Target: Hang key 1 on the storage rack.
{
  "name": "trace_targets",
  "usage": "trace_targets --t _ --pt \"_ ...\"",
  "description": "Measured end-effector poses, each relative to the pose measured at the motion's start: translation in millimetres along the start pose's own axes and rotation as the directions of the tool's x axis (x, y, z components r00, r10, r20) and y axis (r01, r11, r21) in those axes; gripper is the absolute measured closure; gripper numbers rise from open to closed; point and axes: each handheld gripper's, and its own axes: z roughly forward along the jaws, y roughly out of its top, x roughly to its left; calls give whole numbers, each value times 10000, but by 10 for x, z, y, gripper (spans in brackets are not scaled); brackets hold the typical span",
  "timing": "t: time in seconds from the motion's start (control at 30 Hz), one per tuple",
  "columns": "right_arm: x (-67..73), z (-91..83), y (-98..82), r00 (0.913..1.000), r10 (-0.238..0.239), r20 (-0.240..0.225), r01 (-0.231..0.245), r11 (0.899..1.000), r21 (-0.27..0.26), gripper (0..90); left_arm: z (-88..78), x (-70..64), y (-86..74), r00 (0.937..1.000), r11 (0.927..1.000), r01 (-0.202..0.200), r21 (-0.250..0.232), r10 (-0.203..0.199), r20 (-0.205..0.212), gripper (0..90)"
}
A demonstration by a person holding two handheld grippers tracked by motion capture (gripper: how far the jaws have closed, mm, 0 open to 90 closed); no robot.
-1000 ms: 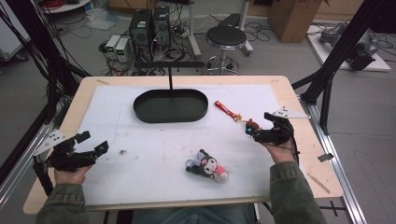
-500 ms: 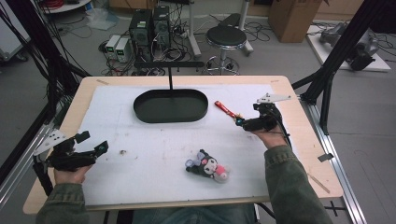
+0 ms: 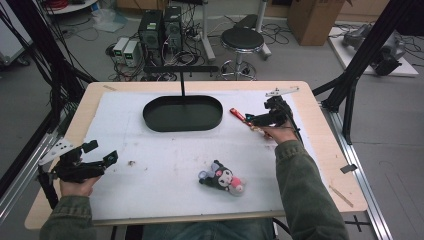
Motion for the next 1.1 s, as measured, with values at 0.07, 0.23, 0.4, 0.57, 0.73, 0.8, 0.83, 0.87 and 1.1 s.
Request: trace_targets --t 0.07,0.23,0.4,0.57,0.73,0.8,0.83,0.87,1.1 --pt "-4 49 53 10000 -41 58 40 9999 133 8 3 3 0 10000 10000 6 12 -6 -3 34" --pt "-12 238 213 9996 -274 66 267 9961 841 8 12 11 1 10000 10000 21 12 -21 20 34" --pt "-32 447 373 9988 -454 -163 472 9894 1376 8 15 14 3 10000 10000 19 0 -19 36 34" --pt "26 683 449 9980 -489 -395 555 9806 1879 15 -2 -2 9 10000 9997 9 -241 -8 71 34" --pt "1 952 486 9977 -502 -462 602 9660 2514 15 -6 -7 2 9999 9999 -21 -151 23 114 34" --pt "-22 1043 488 9979 -442 -471 553 9616 2687 15 10 3 -2 9999 10000 37 -78 -35 157 34" --pt "-28 1087 488 9982 -433 -410 533 9558 2891 15 14 3 -2 9998 10000 34 -57 -33 174 34" --pt "-36 1130 493 9981 -545 -283 607 9467 3163 27 16 0 -2 9998 10000 15 -56 -14 188 34" --pt "-64 1273 420 9988 -494 -41 469 9130 4053 216 21 0 -4 9997 10000 34 -27 -33 222 34"
